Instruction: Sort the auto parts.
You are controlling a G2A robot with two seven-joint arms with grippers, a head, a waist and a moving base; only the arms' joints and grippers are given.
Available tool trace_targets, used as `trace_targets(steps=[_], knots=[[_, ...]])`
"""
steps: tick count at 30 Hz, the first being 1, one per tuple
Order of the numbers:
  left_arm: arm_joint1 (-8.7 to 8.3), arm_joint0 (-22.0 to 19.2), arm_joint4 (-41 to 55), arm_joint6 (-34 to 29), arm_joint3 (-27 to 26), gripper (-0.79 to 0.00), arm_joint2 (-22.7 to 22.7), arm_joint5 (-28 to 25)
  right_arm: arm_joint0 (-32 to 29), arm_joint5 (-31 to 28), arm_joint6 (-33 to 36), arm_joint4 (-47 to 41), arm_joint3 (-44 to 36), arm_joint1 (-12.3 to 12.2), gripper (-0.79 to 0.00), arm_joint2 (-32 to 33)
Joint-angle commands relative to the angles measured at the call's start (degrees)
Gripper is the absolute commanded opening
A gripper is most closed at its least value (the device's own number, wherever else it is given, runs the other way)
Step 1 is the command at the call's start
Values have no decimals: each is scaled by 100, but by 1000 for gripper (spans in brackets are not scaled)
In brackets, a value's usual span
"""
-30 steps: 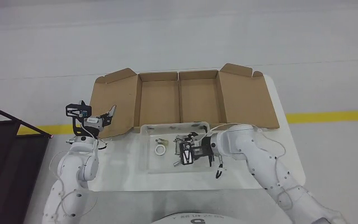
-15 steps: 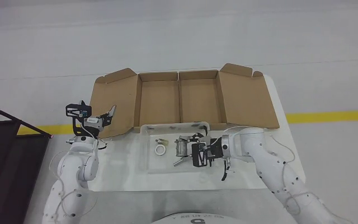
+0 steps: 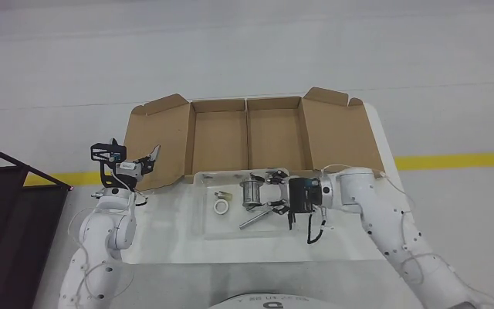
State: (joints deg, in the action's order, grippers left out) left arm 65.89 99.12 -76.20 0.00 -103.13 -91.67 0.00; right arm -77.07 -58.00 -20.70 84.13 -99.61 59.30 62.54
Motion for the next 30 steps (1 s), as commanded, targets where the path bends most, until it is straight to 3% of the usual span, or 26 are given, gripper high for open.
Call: trace_targets(steps=[1, 7, 14, 21, 30], knots=[[0, 0, 0, 0, 0, 0, 0, 0, 77, 0, -353, -166, 47, -132, -785, -133], [0, 0, 0, 0, 0, 0, 0, 0, 647, 0, -1597, -602, 532, -582, -785, -942], [0, 0, 0, 0, 0, 0, 0, 0, 1401, 0, -2558, -646, 1059, -965, -785, -1793], [0, 0, 0, 0, 0, 0, 0, 0, 1741, 0, -2558, -1188, 1097, -1154, -785, -2125], [0, 0, 0, 0, 0, 0, 0, 0, 2405, 0, -2560, -3112, 494, -1277, -785, -3023]])
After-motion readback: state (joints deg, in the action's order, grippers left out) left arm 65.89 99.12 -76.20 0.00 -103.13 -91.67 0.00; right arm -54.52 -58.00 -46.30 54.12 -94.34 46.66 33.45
